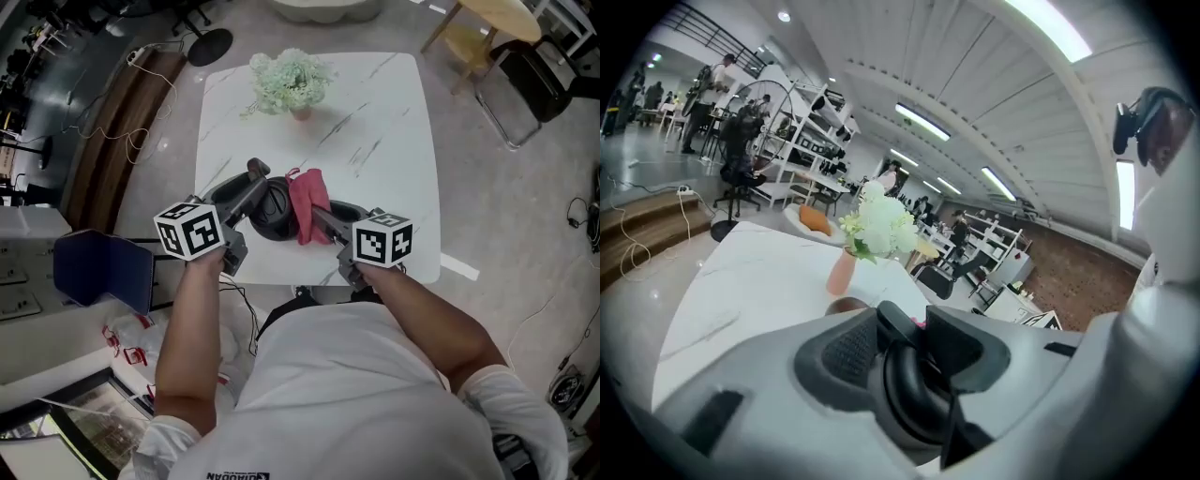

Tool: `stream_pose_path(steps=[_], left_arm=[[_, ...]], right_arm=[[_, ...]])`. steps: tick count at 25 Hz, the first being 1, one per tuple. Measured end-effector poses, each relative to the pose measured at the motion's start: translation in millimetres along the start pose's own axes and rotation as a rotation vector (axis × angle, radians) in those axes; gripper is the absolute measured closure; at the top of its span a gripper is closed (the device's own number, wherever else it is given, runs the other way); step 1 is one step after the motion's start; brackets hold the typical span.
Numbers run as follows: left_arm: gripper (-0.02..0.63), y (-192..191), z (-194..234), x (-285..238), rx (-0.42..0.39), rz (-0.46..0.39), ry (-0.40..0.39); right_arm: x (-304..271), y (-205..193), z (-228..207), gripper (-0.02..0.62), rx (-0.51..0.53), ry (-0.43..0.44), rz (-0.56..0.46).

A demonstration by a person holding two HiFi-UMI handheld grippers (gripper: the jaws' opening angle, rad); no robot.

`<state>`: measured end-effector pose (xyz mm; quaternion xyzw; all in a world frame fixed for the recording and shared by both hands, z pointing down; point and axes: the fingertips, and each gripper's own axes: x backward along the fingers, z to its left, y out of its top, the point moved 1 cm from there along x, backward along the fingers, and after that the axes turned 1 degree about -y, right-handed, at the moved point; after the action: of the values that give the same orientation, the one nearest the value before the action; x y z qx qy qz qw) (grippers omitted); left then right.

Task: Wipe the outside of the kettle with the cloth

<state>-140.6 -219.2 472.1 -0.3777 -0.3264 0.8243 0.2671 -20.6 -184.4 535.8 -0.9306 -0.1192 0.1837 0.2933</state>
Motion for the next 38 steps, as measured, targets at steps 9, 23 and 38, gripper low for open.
stream_pose_path(steps=[9, 23, 38], left_arm=[[0.448, -1, 1, 0, 0.044, -0.048, -0.031], [0.448, 0, 1, 1, 0.039, -0.063, -0.063], [0.448, -3, 1, 0, 0.021, -0.064, -0.089]], right_arm=[[-8, -26, -38, 0.503, -0.035, -0.144, 0.004], [-23, -73, -91, 0.505, -0.016, -0.371, 0.114], [32, 29, -48, 0.502, 0.174, -0.093, 0.099]])
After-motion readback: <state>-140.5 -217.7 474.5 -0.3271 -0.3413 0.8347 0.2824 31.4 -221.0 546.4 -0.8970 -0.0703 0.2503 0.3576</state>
